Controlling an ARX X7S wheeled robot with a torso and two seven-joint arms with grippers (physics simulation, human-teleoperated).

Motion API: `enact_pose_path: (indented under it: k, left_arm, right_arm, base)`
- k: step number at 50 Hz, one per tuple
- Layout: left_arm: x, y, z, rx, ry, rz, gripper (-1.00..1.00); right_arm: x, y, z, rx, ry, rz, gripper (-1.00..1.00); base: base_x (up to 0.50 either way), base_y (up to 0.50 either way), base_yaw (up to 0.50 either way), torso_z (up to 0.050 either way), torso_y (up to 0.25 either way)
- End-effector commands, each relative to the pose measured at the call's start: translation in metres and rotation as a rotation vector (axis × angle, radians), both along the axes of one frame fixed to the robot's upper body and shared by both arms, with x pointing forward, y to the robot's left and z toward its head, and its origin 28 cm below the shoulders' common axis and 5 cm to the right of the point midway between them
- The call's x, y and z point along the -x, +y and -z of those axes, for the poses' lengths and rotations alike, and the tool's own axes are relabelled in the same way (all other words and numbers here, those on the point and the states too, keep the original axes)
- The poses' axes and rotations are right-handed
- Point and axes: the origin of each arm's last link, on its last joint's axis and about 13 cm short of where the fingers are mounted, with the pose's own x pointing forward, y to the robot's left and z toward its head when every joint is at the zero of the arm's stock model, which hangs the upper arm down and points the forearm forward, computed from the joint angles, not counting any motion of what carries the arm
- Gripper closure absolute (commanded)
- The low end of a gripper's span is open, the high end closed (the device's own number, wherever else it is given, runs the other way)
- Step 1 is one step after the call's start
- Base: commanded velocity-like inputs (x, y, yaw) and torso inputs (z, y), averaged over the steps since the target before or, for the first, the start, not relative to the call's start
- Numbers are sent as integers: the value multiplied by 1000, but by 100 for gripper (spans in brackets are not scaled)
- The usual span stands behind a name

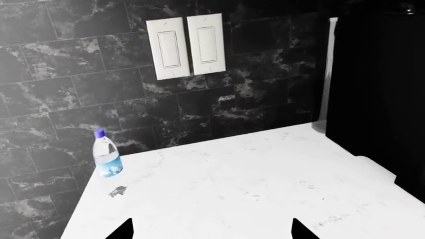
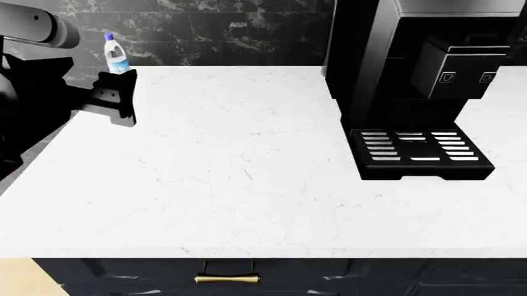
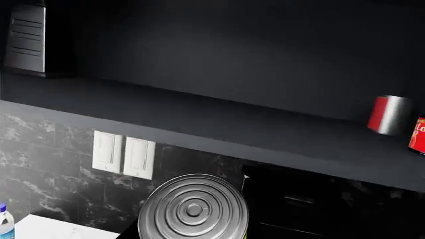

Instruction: Pick the cans from the counter and place them in their designated side in the cabinet.

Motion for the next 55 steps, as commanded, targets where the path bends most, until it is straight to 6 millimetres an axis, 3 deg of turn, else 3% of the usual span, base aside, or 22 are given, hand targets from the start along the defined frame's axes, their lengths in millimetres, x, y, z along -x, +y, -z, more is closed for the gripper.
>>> enact_pose_path:
  k: [1, 21, 34, 55]
  left_arm:
    - [-4, 0, -9, -4, -11, -15, -100]
    - [-14, -3, -2, -5, -23, -24, -100]
    - [-13, -1, -4, 8, -25, -34, -100]
    - [-11, 3, -10, 12, -31, -45, -100]
  right_arm:
    - [-16, -10, -44, 17, -60, 122, 100]
    - [-15, -9, -56, -27, -71, 151, 100]
    - [-16, -4, -56, 5, -59, 73, 100]
    - [-17, -2, -55, 11, -66, 77, 100]
  base:
    - [0, 0, 0, 0, 0]
    - [0, 0, 0, 0, 0]
    - [0, 0, 0, 0, 1]
    - [-125, -491, 0, 1, 0]
